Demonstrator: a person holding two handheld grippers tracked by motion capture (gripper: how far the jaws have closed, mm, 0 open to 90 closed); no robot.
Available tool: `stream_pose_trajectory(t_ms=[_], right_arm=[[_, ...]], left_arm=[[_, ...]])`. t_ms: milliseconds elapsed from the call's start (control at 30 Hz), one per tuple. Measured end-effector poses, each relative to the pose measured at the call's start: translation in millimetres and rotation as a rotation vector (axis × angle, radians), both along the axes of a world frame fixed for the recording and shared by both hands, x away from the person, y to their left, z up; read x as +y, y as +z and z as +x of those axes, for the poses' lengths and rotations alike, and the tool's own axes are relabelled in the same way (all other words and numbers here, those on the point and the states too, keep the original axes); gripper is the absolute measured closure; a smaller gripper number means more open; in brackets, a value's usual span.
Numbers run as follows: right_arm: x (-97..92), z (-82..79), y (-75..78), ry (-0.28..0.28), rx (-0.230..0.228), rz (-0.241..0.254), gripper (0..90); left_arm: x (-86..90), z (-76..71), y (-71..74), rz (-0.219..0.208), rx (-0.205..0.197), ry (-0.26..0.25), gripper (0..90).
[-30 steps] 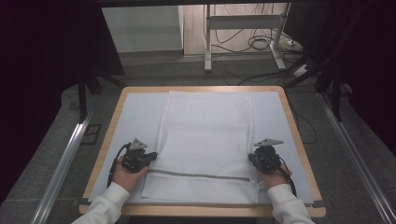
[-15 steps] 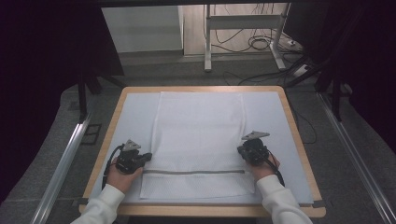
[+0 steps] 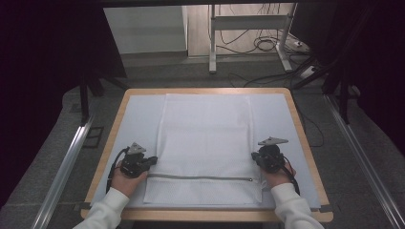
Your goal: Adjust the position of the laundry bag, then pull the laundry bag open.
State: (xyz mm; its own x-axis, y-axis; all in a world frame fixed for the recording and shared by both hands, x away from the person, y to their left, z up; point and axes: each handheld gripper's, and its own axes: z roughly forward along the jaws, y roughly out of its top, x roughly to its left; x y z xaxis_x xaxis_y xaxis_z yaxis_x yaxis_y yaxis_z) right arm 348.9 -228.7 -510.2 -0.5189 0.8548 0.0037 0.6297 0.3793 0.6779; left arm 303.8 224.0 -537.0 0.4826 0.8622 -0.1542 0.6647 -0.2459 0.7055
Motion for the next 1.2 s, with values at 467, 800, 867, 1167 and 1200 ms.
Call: stream_pose_trajectory(t_ms=[467, 800, 867, 1167, 1200], right_arm=[[-3.4, -7.7, 12.9, -0.02, -0.102, 0.012, 42.9], [-20.1, -30.9, 30.2, 0.021, -0.137, 0.097, 36.1], [-22.4, -35.0, 28.7, 0.025, -0.132, 0.102, 35.7], [-33.7, -57.6, 28.8, 0.035, -0.128, 0.122, 34.9], [-35.8, -59.9, 28.9, 0.035, -0.127, 0.127, 35.1]], left_arm=[[8.3, -6.1, 14.8, -0.002, -0.113, 0.082, 31.4], [5.3, -16.4, 31.8, -0.026, -0.14, 0.028, 29.0], [3.0, -18.7, 35.4, -0.04, -0.141, 0.006, 29.1], [-22.8, -26.8, 46.9, -0.073, -0.143, -0.095, 29.5], [-26.7, -26.9, 47.7, -0.076, -0.143, -0.106, 29.7]])
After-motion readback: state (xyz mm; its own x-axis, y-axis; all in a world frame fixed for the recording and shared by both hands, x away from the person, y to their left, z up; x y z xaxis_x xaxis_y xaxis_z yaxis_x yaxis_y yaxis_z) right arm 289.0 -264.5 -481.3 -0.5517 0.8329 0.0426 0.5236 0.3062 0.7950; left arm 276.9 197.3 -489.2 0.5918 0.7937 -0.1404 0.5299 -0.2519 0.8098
